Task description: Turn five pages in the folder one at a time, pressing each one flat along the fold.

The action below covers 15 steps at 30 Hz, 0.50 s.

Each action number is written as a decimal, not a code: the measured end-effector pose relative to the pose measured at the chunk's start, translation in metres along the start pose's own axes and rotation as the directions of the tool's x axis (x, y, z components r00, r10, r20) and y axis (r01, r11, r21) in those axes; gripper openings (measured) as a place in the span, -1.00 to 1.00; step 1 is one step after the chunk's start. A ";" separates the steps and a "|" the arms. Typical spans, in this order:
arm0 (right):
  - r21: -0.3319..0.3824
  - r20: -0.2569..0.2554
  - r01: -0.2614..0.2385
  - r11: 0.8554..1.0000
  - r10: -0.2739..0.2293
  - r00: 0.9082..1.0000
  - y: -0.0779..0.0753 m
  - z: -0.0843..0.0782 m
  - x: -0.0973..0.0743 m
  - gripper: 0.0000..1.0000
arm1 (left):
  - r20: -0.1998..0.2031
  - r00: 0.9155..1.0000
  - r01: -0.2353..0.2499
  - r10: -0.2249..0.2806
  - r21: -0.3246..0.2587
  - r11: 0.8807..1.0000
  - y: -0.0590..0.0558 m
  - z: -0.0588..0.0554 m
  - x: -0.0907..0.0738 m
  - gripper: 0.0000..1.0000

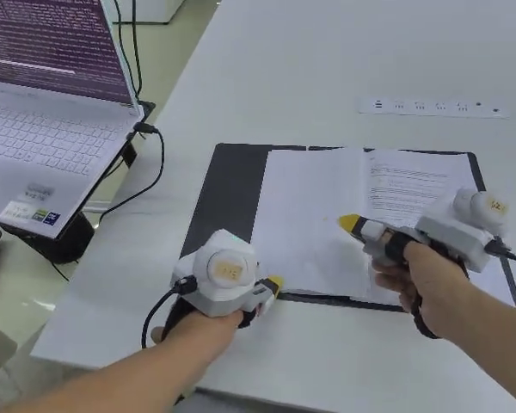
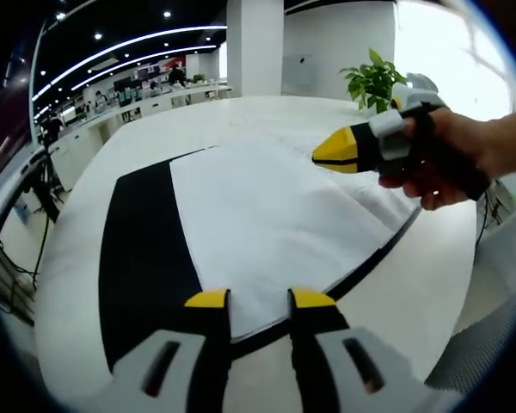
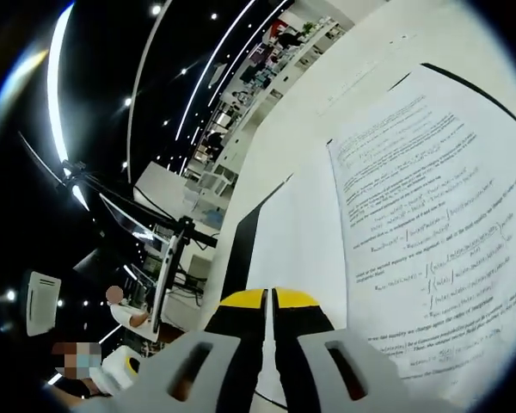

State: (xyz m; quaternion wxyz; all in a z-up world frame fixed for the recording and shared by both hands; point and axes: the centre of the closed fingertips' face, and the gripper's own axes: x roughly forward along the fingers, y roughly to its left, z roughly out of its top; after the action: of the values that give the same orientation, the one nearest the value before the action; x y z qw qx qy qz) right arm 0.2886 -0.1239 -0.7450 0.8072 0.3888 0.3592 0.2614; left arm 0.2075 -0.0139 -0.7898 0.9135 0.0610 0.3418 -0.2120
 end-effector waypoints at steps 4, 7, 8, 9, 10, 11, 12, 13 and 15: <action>0.014 0.010 0.010 1.000 -0.010 1.000 -0.010 0.018 0.007 -1.00 | 0.020 1.000 -0.013 0.012 0.013 1.000 0.003 -0.001 -0.001 -0.57; 0.029 0.014 0.022 0.999 -0.022 1.000 -0.017 0.028 0.014 -1.00 | 0.049 0.999 -0.010 0.009 0.018 1.000 0.003 -0.002 -0.002 -0.57; 0.058 0.020 0.032 0.998 -0.033 0.999 -0.021 0.030 0.016 -1.00 | 0.057 0.998 -0.009 0.008 0.019 1.000 0.002 -0.002 -0.003 -0.56; 0.130 0.020 0.044 0.991 -0.047 0.999 -0.027 0.032 0.019 -1.00 | 0.064 0.998 -0.008 0.007 0.028 1.000 0.002 -0.002 -0.003 -0.56; 0.149 0.027 0.037 0.988 -0.042 0.999 -0.028 0.034 0.021 -1.00 | 0.065 0.998 -0.009 0.007 0.029 1.000 0.002 -0.002 -0.003 -0.56; 0.136 0.019 0.042 0.990 -0.045 0.999 -0.031 0.035 0.024 -1.00 | 0.066 0.998 -0.009 0.008 0.024 1.000 0.003 -0.001 -0.002 -0.56; 0.146 0.008 0.049 0.988 -0.051 0.999 -0.033 0.034 0.026 -1.00 | 0.065 0.998 -0.010 0.008 0.026 1.000 0.002 -0.001 -0.003 -0.57; 0.176 -0.004 0.038 0.984 -0.038 0.999 -0.034 0.033 0.029 -1.00 | 0.065 0.998 -0.011 0.009 0.032 0.999 0.002 -0.001 -0.003 -0.56; 0.205 -0.005 0.048 0.978 -0.048 0.999 -0.041 0.033 0.032 -1.00 | 0.067 0.998 -0.010 0.008 0.032 0.999 0.003 -0.001 -0.003 -0.56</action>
State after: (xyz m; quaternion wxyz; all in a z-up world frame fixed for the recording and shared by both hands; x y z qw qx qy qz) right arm 0.3397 -0.1390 -0.7756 0.7689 0.4611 0.3935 0.2033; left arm 0.2064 -0.0097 -0.7889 0.9244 0.0701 0.3071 -0.2153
